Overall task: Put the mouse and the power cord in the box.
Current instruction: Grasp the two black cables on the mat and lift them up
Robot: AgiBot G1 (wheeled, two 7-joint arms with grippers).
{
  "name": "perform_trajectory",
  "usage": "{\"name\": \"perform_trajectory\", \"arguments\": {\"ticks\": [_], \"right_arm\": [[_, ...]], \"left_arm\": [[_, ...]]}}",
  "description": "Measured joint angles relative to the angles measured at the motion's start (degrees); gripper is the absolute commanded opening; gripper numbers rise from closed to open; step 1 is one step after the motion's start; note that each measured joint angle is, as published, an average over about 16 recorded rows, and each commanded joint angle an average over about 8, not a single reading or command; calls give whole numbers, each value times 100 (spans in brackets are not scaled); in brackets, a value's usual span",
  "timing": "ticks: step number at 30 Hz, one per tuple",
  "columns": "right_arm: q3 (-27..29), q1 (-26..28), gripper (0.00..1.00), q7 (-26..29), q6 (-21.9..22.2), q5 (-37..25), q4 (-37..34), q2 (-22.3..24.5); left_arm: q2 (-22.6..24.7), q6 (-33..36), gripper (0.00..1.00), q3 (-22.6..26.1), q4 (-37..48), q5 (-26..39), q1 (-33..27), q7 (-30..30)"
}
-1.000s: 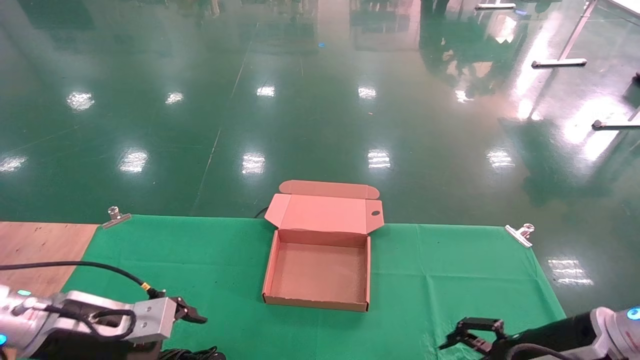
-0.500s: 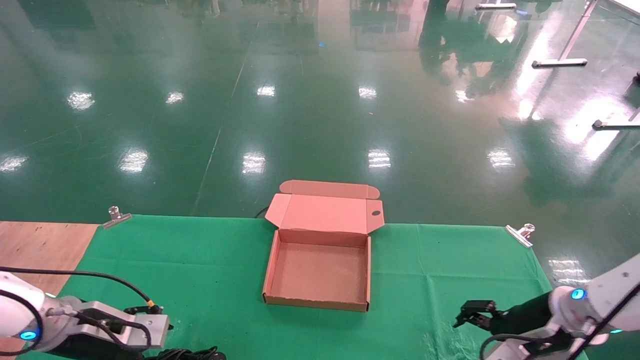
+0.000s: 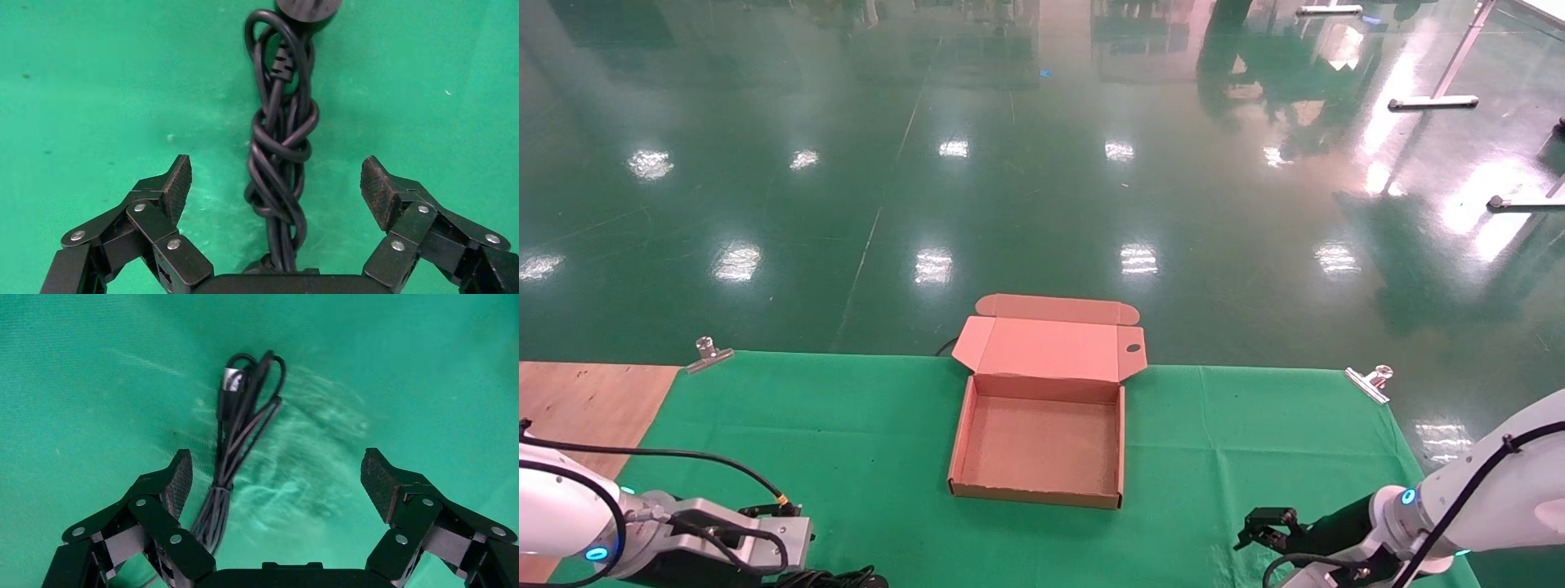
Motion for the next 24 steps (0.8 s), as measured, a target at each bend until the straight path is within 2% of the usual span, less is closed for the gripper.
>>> {"name": "perform_trajectory", "arguments": {"ticks": [1, 3, 8, 9, 10, 11, 24], "right_arm": [[-1, 11, 97, -56, 20, 2, -105, -37], [-3, 34, 78, -165, 57, 4, -304, -105], [-5, 107, 16, -404, 116, 10, -715, -221], [-2, 124, 6, -445, 123, 15, -788, -236], [1, 143, 1, -484, 129, 20, -856, -248], [4, 162, 0, -522, 134, 24, -921, -259], [25, 427, 0, -920, 102, 52, -1537, -295]], "left_arm": [[10, -11, 100, -1, 49, -2, -10, 32], [27, -26, 99, -2, 136, -2, -30, 92], [62, -34, 36, 0, 304, 1, -73, 205], [67, -32, 24, 0, 331, 0, -82, 222], [72, -29, 11, -1, 356, -1, -90, 238], [77, -25, 0, -2, 379, -2, -98, 253], [120, 71, 0, -17, 566, -24, -168, 372]]}}
